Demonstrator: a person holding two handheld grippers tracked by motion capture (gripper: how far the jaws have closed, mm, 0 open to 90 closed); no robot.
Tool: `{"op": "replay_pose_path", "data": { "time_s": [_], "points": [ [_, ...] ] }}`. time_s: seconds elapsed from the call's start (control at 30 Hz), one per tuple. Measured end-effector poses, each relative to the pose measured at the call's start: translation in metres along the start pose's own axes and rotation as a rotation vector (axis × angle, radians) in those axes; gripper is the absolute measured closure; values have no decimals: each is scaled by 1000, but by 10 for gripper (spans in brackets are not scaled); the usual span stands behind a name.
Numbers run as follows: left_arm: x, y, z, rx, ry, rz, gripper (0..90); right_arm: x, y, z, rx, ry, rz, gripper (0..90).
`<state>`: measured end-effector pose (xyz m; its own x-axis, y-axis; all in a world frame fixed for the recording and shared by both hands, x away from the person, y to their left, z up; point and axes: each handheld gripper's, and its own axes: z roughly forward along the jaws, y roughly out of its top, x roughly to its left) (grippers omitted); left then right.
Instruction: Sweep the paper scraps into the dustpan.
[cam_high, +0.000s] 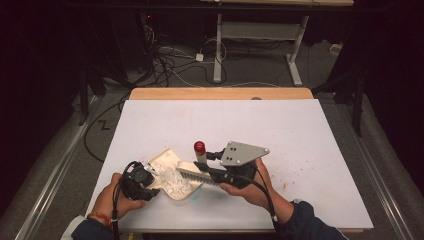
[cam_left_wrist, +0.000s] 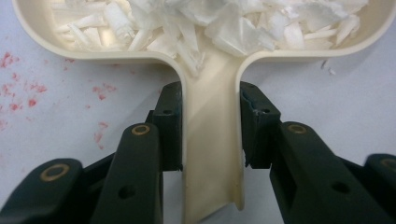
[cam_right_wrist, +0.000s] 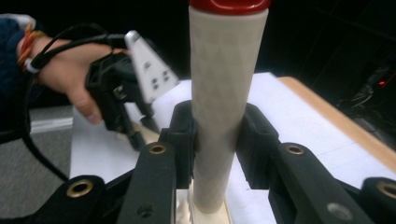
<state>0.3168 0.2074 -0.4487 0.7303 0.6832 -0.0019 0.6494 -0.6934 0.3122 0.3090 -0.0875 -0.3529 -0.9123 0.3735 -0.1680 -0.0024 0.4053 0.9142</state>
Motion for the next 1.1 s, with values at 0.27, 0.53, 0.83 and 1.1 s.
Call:
{"op": "replay_pose_path", "data": {
  "time_s": [0.27, 0.53, 0.83, 1.1],
  "points": [
    [-1, -2, -2, 21, 5, 16, 630, -16, 0, -21, -11, -104, 4, 704],
    [-7, 0, -6, 42, 5, 23, 630, -16, -15, -11, 100, -154, 0, 705],
    [-9, 1, -5, 41, 4, 23, 629, 10, -15, 16, 130, -73, -38, 704],
    [-10, 0, -3, 53, 3, 32, 629, 12, -6, 1, 41, -46, -16, 705]
  ]
}}
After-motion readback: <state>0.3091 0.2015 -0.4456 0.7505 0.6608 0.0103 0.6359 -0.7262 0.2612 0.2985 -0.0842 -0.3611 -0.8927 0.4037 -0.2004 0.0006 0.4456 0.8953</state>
